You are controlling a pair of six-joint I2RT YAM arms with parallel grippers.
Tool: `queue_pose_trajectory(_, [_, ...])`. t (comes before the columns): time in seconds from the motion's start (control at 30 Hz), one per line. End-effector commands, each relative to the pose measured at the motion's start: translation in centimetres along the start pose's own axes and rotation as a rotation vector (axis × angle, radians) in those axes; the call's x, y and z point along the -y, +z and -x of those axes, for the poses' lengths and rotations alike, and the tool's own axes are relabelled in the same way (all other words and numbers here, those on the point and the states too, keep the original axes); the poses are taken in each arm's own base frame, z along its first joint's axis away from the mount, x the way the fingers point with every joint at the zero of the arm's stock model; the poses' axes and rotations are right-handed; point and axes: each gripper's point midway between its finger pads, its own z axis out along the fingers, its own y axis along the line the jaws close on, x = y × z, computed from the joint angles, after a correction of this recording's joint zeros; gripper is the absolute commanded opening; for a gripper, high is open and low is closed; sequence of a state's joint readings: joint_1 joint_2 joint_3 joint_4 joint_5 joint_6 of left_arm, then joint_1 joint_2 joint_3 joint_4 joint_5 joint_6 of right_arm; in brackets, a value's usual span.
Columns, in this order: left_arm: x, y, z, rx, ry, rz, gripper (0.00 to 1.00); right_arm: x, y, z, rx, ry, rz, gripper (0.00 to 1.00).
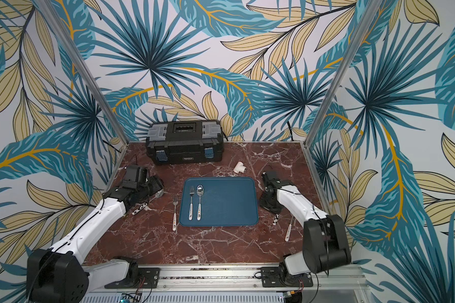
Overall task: Set the spoon and fork side by side
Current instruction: Pick up the spoon from the tray.
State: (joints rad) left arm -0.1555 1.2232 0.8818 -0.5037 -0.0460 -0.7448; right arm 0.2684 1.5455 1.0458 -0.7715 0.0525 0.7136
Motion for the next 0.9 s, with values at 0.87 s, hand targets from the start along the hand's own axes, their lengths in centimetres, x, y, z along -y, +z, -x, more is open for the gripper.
queue_pose_trajectory(0.87, [-1.4, -4.5, -3.1, -0.115, -0.079, -0.018, 0.71, -24.6, 4.1, -13.5, -0.210, -0.574, 0.154, 0.41])
